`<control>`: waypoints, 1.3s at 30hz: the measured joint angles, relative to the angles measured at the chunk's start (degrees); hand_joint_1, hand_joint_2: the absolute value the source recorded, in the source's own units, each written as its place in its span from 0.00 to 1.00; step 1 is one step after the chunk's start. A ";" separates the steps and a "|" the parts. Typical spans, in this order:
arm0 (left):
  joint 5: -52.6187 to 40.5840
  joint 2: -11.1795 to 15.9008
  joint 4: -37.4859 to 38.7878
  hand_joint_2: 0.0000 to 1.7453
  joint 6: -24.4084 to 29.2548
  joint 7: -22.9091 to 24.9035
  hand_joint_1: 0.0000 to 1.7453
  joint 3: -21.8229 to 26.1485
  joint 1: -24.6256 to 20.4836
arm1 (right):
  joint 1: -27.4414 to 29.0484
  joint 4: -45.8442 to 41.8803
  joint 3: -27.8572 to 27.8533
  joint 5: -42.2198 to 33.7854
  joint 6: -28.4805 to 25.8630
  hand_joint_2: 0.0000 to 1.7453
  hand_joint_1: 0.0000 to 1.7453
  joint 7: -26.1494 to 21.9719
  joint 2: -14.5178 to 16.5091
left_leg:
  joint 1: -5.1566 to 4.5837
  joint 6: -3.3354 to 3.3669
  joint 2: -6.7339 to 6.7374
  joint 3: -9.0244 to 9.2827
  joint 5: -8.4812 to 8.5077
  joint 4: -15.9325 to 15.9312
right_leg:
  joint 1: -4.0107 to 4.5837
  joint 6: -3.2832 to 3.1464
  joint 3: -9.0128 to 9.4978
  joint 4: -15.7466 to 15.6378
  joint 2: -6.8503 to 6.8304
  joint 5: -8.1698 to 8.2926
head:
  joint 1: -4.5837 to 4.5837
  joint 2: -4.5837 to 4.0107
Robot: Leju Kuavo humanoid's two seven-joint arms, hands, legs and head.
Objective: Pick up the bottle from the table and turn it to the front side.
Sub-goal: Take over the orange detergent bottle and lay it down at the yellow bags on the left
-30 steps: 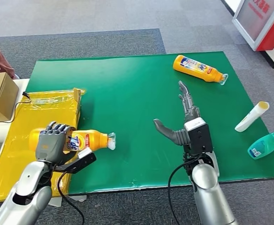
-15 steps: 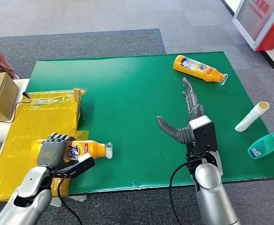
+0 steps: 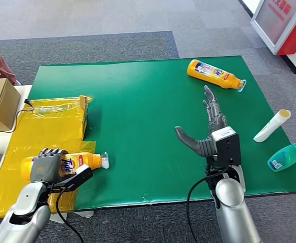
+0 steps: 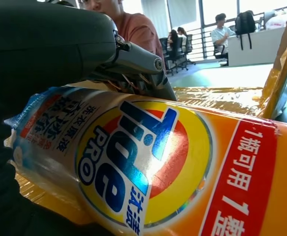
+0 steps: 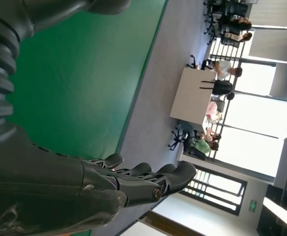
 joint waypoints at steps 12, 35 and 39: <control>-4.62 -0.27 0.78 1.00 1.80 1.40 0.00 2.89 0.54 | 1.22 -0.92 -0.88 0.03 0.19 1.00 0.00 -0.15 -0.35 | 0.01 -0.01 0.00 0.03 0.03 0.00 | 0.01 -0.01 0.00 0.00 0.00 0.00 | -0.01 0.00; 15.98 -3.54 -3.02 1.00 3.64 -9.60 0.00 5.46 4.18 | 3.69 -1.45 -0.78 -1.25 0.01 1.00 0.00 -0.20 -0.29 | 0.00 0.02 -0.01 0.02 0.02 0.00 | 0.01 0.00 0.03 0.00 -0.01 -0.01 | 0.00 0.00; 36.61 -3.63 -7.60 1.00 0.59 -20.76 0.00 7.03 6.27 | 4.09 -1.41 -0.78 -1.95 -0.85 1.00 0.00 -1.22 -0.33 | 0.00 0.02 -0.01 0.02 0.02 0.00 | 0.00 0.00 0.03 0.00 -0.01 -0.01 | 0.00 0.00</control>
